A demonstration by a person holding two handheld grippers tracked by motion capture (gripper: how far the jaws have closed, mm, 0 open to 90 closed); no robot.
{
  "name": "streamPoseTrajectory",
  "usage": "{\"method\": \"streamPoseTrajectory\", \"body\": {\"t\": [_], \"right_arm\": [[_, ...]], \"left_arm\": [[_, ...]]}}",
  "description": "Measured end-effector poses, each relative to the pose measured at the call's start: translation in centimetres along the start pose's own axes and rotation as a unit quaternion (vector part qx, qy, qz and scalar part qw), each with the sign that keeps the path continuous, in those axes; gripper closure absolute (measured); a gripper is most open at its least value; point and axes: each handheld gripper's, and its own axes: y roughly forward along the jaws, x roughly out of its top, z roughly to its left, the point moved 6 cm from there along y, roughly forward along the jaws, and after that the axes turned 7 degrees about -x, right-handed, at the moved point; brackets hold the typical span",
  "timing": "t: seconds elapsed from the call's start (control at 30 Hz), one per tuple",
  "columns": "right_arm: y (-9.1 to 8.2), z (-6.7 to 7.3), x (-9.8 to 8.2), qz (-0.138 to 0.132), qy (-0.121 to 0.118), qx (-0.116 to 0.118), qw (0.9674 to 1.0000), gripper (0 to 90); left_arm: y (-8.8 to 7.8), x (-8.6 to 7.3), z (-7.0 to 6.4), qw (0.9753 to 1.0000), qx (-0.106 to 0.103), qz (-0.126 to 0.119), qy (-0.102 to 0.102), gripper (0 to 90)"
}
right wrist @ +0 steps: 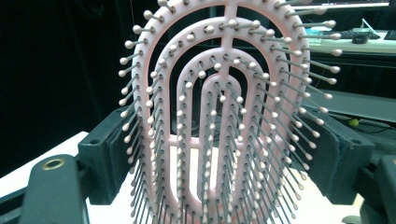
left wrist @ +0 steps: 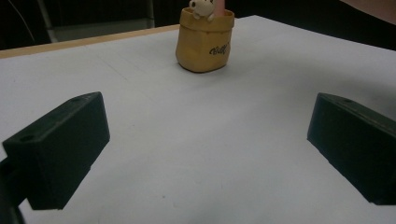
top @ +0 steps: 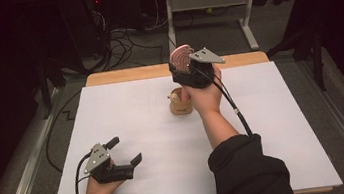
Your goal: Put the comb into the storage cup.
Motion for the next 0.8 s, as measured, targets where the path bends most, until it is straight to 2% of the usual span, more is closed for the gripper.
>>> {"method": "streamPoseTrajectory", "body": {"t": [0.5, 0.8], "right_arm": [[1.3, 0.6, -1.1, 0.005, 0.015, 0.006, 0.9999, 20.3], [1.7, 1.0, -1.3, 0.003, 0.014, 0.010, 0.9998, 20.3]], "left_arm": [[0.0, -0.1, -0.1, 1.0000, -0.002, 0.004, -0.001, 0.0], [0.0, -0.1, -0.1, 1.0000, -0.002, 0.004, -0.001, 0.0]]}}
